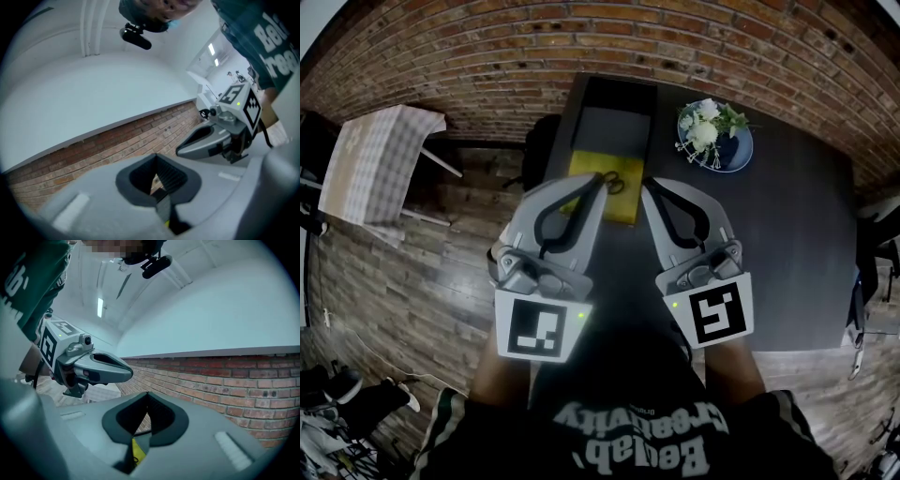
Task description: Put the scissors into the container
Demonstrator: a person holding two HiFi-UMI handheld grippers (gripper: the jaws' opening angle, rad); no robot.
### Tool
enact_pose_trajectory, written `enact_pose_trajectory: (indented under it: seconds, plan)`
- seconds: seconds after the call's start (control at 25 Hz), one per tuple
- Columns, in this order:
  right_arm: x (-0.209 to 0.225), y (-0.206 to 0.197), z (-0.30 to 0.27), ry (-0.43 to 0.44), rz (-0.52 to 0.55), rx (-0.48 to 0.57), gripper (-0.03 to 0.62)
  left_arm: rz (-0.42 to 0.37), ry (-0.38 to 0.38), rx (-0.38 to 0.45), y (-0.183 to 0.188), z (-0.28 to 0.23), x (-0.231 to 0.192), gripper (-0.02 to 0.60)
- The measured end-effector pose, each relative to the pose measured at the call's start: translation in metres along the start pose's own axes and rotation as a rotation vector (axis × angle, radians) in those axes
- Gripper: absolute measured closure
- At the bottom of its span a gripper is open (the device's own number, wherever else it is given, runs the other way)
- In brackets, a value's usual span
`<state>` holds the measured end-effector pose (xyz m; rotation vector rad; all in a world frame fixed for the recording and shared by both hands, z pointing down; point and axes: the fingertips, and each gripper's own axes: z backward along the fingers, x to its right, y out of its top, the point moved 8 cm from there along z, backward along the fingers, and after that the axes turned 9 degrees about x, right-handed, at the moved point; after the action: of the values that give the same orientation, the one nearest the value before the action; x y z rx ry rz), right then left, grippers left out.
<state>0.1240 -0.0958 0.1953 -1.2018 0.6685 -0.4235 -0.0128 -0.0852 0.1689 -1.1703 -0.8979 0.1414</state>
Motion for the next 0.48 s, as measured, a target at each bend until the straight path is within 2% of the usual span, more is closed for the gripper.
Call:
enact_pose_trajectory:
  seconds: [0.48]
  plan:
    - [-0.0048, -0.0074, 0.0029, 0.003, 0.043, -0.017, 0.588, -0.028, -0.011, 0.004, -0.0027, -0.0004, 0.007, 0.58]
